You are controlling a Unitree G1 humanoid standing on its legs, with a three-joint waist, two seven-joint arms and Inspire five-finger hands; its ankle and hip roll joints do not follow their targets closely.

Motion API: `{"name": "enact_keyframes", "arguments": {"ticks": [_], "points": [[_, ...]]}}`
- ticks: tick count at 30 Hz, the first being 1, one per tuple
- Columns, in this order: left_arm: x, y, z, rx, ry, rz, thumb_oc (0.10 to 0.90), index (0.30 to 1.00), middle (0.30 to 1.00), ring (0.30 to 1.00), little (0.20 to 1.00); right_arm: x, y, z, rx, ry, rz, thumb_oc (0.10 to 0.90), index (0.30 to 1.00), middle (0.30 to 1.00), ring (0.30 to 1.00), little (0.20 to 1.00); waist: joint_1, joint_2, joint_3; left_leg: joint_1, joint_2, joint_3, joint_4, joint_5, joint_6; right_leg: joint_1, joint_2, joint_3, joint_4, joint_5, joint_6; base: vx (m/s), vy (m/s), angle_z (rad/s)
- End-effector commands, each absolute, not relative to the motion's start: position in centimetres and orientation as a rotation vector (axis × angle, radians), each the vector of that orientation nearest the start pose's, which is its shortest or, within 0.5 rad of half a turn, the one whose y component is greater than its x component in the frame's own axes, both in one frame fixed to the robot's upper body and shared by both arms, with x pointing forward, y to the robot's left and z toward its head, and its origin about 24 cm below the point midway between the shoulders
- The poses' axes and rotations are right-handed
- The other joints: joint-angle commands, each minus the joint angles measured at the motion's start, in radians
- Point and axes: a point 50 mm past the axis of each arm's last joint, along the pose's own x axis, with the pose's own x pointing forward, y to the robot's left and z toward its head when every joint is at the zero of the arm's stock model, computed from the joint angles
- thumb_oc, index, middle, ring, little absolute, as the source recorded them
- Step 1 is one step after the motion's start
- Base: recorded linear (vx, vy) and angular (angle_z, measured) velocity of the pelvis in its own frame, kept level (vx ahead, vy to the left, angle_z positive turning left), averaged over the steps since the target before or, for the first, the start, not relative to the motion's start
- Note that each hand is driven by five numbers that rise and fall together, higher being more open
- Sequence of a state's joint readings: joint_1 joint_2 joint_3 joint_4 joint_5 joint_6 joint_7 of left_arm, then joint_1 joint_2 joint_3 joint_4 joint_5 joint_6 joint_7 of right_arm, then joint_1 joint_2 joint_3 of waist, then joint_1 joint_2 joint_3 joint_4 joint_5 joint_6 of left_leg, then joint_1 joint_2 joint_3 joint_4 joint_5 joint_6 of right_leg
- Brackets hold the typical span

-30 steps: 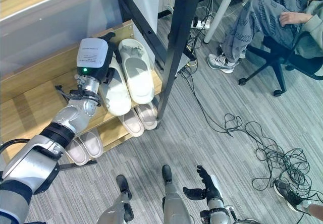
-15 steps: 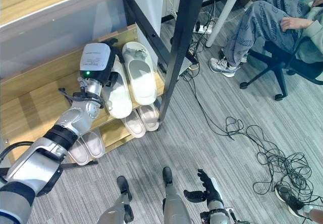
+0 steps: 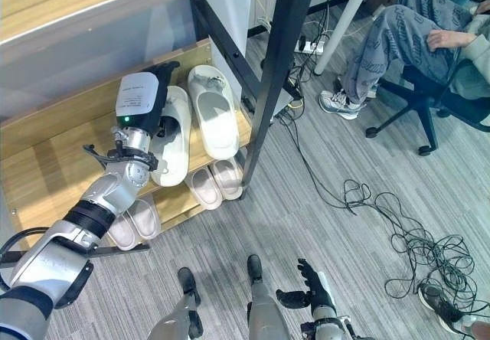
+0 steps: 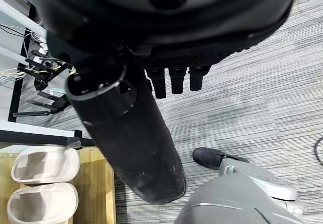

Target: Arrange the slippers neatly on the shoe rack.

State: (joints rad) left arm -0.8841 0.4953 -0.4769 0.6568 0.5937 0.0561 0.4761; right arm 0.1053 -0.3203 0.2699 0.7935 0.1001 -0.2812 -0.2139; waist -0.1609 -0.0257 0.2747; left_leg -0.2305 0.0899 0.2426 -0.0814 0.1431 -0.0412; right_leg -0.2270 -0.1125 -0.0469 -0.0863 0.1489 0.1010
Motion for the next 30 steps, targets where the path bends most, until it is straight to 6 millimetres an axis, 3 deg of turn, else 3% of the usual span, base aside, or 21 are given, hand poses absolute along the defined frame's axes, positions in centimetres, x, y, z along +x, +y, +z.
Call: {"name": "enact_keyframes", "arguments": {"ticks": [1, 15, 30], "points": [[39.0, 17.1, 22.8, 1.16, -0.632, 0.417, 0.8, 0.9, 0.9, 0.9, 0.9, 14.7, -24.4, -10.4, -0.361, 0.592, -0.161, 0.8, 0.9, 0.9, 0.9, 0.9, 0.023, 0.037, -0.06, 0.031, 0.022, -0.053, -0.006, -0.102, -0.047, 0.017, -0.002, -0.075, 0.023, -0.135, 0.057, 0.0, 0.0, 0.0], [38.8, 18.7, 22.4, 1.31, -0.609, 0.412, 0.8, 0.9, 0.9, 0.9, 0.9, 14.4, -24.1, -10.8, -0.362, 0.615, -0.148, 0.8, 0.9, 0.9, 0.9, 0.9, 0.029, 0.044, -0.072, 0.034, 0.022, -0.054, -0.006, -0.102, -0.047, 0.015, -0.001, -0.067, 0.025, -0.135, 0.056, 0.0, 0.0, 0.0], [37.8, 22.9, 20.4, 1.494, -0.521, 0.457, 0.8, 0.9, 0.9, 0.9, 0.9, 13.6, -23.5, -10.2, -0.346, 0.571, -0.124, 0.8, 0.9, 0.9, 0.9, 0.9, 0.032, 0.04, -0.081, 0.044, 0.029, -0.055, -0.006, -0.1, -0.052, 0.024, 0.004, -0.063, 0.027, -0.139, 0.058, 0.0, 0.0, 0.0]]}}
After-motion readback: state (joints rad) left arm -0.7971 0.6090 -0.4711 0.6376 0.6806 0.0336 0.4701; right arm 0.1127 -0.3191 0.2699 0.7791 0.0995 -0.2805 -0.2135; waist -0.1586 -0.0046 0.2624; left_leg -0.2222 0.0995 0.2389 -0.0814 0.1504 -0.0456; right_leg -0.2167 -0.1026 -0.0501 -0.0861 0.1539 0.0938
